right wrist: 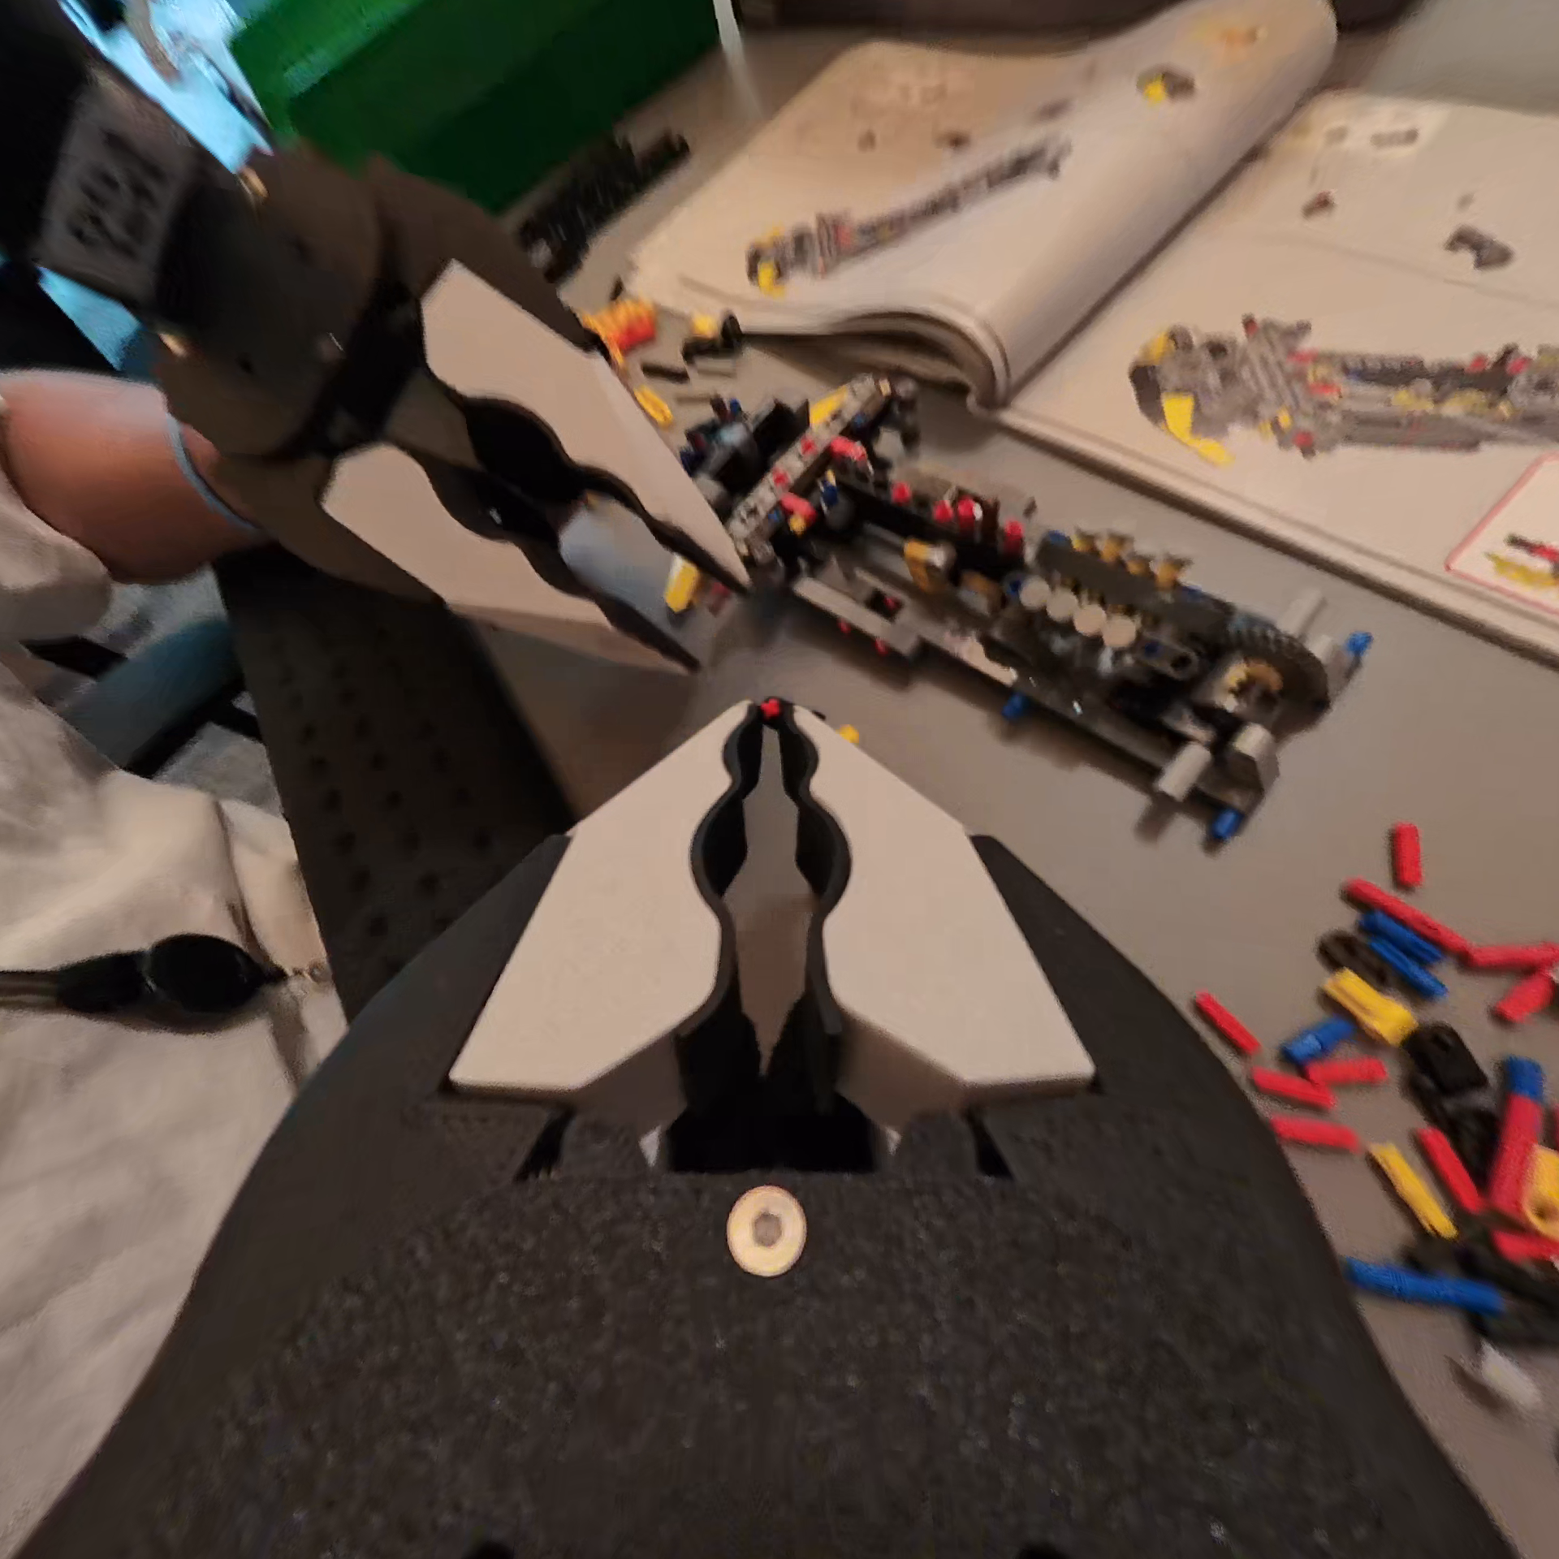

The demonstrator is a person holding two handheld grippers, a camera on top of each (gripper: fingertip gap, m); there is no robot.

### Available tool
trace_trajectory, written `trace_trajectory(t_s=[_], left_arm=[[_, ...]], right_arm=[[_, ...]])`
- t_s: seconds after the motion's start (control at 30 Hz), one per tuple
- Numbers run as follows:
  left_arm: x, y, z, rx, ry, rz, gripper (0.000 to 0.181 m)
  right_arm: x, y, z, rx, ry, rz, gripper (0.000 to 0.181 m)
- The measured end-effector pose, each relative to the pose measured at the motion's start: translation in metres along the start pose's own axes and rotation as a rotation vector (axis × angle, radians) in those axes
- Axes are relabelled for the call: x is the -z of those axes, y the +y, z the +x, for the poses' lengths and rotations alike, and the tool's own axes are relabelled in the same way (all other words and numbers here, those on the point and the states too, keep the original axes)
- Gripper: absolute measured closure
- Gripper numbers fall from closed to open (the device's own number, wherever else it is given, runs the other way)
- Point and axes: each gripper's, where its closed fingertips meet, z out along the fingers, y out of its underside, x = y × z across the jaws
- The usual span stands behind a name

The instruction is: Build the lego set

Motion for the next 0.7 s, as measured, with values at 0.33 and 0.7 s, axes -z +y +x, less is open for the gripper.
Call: trace_trajectory(t_s=[0.33,0.7], left_arm=[[0.005,0.009,-0.024,0.077,-0.051,-0.019,0.172],[0.005,0.018,-0.027,0.138,-0.026,-0.052,0.172]], right_arm=[[0.010,0.064,0.013,0.041,0.047,-0.288,0.178],[0.005,0.059,0.015,0.068,0.058,-0.277,0.170]])
